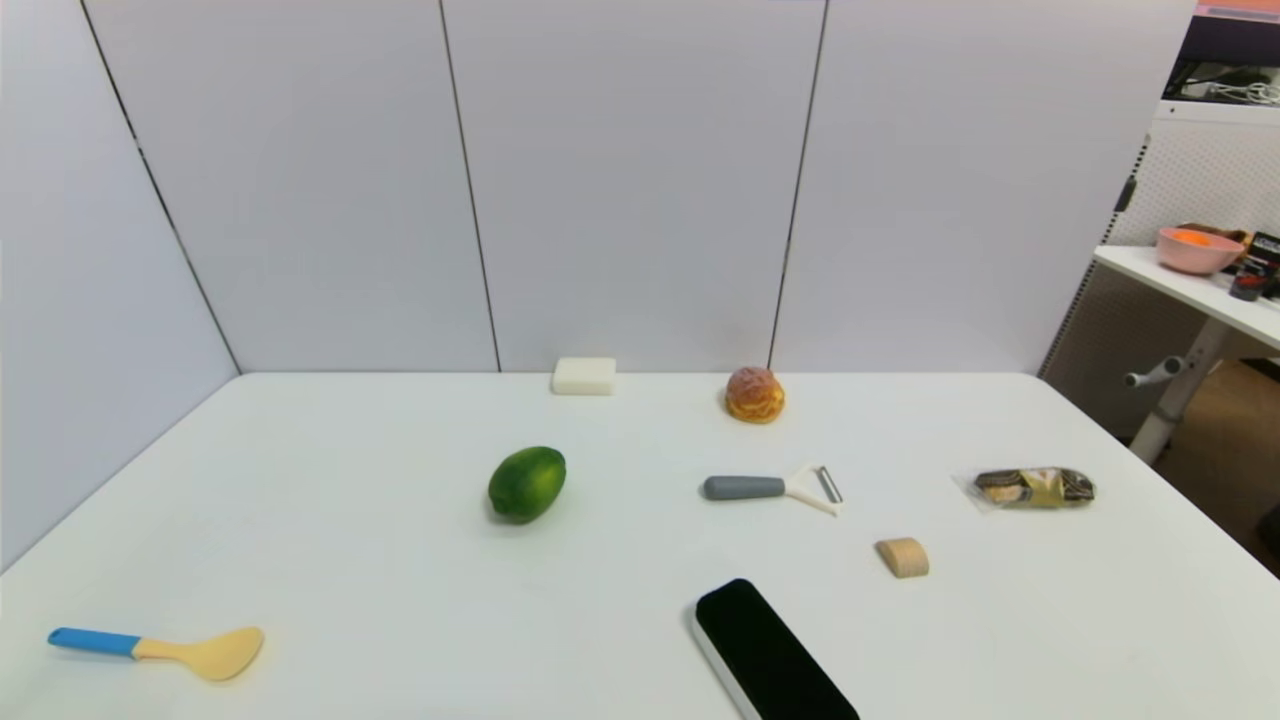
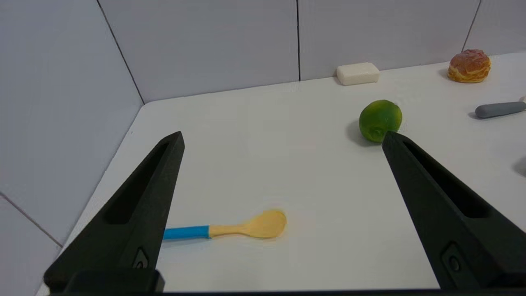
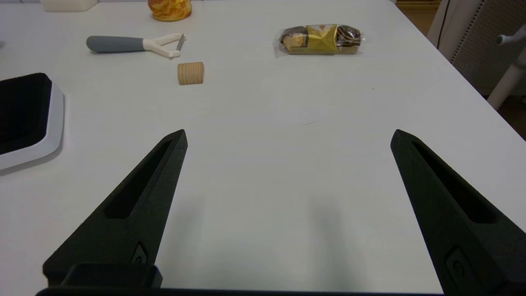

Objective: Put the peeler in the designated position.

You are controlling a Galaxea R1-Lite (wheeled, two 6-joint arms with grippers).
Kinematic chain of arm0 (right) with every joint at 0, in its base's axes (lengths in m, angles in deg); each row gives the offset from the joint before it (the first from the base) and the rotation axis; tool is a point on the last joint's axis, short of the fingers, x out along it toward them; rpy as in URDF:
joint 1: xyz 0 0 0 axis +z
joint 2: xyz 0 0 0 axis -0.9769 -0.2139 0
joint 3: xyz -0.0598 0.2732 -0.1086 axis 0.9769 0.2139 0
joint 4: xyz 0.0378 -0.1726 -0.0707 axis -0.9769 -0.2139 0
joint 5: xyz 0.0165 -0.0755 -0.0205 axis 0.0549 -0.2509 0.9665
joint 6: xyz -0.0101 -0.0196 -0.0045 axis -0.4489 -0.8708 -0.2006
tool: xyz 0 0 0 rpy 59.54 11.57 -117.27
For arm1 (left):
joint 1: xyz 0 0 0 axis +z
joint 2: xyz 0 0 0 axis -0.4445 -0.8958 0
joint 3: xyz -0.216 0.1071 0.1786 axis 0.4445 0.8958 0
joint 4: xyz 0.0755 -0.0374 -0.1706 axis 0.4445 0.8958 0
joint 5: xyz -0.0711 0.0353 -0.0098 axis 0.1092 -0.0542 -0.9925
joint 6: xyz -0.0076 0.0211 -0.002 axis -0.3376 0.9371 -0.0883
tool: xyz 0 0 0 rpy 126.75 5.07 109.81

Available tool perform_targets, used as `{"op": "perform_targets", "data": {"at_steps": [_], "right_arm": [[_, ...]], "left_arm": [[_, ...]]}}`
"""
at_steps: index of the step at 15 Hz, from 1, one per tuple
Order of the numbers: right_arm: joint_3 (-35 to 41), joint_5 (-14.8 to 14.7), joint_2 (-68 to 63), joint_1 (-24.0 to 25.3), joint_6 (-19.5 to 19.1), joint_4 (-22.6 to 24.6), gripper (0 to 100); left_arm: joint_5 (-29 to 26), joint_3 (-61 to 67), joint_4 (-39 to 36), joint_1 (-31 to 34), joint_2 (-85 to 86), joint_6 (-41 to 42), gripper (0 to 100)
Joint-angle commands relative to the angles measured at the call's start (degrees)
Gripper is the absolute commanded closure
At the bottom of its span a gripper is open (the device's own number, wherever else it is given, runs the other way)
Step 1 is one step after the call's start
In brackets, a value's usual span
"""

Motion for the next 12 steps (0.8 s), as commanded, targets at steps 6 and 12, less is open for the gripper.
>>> {"op": "perform_targets", "data": {"at_steps": [6,12], "right_arm": [[0.0,0.0,-0.07,0.01,0.0,-0.05,0],[0.0,0.0,-0.07,0.01,0.0,-0.05,0]], "left_arm": [[0.24,22.81,-5.65,2.91,18.98,-0.36,0],[1.03,24.92,-4.95,2.91,19.07,-4.75,0]]}}
